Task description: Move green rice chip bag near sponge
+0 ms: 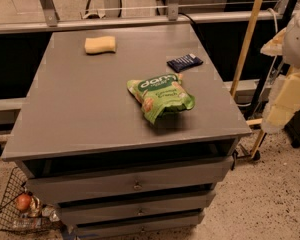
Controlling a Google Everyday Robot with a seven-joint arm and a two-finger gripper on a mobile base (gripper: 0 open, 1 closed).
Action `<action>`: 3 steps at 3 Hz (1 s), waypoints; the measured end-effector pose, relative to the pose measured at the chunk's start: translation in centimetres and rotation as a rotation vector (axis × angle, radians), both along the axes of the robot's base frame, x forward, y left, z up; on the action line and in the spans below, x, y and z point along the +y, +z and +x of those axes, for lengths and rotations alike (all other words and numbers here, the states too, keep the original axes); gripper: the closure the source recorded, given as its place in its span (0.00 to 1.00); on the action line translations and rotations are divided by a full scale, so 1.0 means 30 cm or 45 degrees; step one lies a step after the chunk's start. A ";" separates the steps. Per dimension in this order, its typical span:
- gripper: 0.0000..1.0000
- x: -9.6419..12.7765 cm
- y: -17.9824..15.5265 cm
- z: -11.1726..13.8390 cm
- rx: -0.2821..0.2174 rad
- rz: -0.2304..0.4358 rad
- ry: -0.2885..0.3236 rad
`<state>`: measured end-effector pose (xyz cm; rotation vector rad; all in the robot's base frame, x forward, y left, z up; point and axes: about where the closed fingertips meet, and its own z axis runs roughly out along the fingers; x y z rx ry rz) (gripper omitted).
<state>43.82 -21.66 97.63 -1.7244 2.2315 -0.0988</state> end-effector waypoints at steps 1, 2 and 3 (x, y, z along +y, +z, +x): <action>0.00 0.000 0.000 0.000 0.000 0.000 0.000; 0.00 0.079 -0.010 0.045 -0.050 0.020 0.073; 0.00 0.343 -0.052 0.156 -0.184 0.064 0.297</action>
Offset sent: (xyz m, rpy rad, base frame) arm 0.0842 0.1594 -0.0220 0.1041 -0.2438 0.3826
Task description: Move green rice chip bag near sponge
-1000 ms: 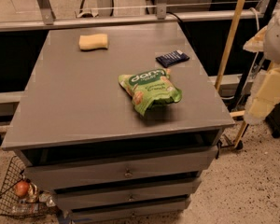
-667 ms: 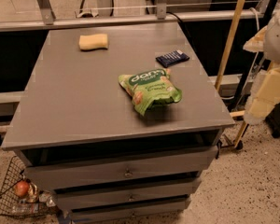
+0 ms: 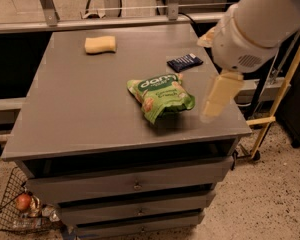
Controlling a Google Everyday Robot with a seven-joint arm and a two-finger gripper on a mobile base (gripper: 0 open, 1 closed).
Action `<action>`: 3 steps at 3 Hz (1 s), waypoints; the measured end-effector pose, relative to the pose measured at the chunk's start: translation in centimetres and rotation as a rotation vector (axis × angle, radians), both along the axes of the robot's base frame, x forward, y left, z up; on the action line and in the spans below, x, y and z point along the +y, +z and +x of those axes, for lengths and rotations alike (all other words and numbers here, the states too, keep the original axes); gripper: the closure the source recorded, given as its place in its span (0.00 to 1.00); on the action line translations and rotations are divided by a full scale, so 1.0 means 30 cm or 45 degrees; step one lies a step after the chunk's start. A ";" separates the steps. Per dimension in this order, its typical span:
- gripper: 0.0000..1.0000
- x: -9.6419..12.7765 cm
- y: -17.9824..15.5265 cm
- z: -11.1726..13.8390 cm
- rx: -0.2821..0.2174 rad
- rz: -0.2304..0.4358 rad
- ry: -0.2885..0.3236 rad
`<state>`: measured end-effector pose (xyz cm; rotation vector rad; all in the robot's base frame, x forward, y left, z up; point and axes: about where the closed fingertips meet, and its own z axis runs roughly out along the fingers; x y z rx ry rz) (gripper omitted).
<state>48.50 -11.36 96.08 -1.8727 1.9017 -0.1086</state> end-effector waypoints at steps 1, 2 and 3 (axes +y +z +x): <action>0.00 0.195 -0.048 0.064 -0.089 0.039 0.129; 0.00 0.337 -0.120 0.089 -0.131 0.029 0.213; 0.00 0.383 -0.204 0.113 -0.114 -0.006 0.218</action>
Offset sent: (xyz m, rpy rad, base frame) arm 0.0359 0.1475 -0.0651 0.0096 -0.1335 0.2366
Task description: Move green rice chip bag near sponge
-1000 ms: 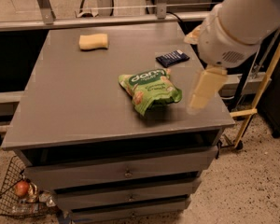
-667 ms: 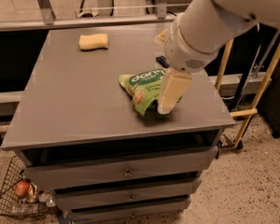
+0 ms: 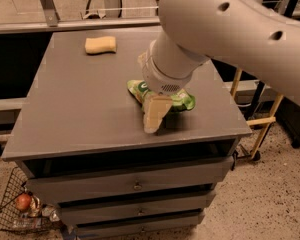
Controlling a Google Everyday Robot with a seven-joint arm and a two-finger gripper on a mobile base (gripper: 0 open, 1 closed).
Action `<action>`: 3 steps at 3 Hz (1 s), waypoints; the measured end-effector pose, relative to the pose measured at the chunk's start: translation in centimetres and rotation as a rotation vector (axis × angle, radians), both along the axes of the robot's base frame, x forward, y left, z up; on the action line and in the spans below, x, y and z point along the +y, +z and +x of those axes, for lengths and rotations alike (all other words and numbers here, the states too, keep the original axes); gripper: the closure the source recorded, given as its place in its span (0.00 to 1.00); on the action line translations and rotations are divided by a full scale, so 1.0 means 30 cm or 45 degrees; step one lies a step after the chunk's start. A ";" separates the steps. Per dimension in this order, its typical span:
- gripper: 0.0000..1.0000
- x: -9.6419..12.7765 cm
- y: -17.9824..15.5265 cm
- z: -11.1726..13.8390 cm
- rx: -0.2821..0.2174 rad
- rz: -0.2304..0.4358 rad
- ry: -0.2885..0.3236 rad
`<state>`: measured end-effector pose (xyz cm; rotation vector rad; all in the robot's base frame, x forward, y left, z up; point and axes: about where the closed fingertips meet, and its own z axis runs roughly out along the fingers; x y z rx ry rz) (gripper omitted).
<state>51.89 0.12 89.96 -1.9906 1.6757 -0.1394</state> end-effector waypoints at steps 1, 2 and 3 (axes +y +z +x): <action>0.00 -0.038 -0.053 0.046 0.010 -0.036 -0.061; 0.00 -0.112 -0.059 0.096 -0.010 -0.061 -0.145; 0.00 -0.193 -0.050 0.138 -0.033 -0.090 -0.219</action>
Offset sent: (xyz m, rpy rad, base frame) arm 0.0494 -0.0638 -0.0233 -0.0723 -0.0222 -0.2013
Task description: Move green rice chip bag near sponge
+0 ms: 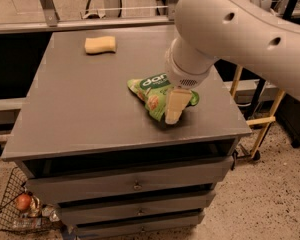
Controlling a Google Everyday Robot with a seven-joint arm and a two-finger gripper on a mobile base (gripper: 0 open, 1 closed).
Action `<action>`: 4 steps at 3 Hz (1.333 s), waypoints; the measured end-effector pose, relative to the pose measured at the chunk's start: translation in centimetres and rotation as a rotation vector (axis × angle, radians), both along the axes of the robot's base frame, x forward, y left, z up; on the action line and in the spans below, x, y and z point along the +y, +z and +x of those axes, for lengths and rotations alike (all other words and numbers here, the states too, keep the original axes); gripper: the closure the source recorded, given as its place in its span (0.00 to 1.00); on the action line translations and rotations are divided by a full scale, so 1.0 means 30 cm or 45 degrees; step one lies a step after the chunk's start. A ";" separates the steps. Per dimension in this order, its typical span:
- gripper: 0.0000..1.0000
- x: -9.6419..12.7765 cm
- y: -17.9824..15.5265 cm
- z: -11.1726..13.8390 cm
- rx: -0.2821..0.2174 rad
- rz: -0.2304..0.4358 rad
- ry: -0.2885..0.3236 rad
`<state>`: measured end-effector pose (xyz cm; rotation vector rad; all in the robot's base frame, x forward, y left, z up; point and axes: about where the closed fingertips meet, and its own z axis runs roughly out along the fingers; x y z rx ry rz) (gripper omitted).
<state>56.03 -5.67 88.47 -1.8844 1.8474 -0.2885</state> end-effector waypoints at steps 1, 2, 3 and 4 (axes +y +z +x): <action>0.00 -0.046 0.003 0.001 -0.003 -0.035 -0.026; 0.18 -0.063 0.012 -0.013 -0.010 -0.048 -0.032; 0.41 -0.052 0.010 -0.034 -0.002 -0.048 -0.020; 0.65 -0.037 0.001 -0.060 0.013 -0.045 -0.013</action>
Offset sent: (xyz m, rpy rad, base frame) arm -0.0076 -0.0243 0.0041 -0.0462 -0.0080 -0.0307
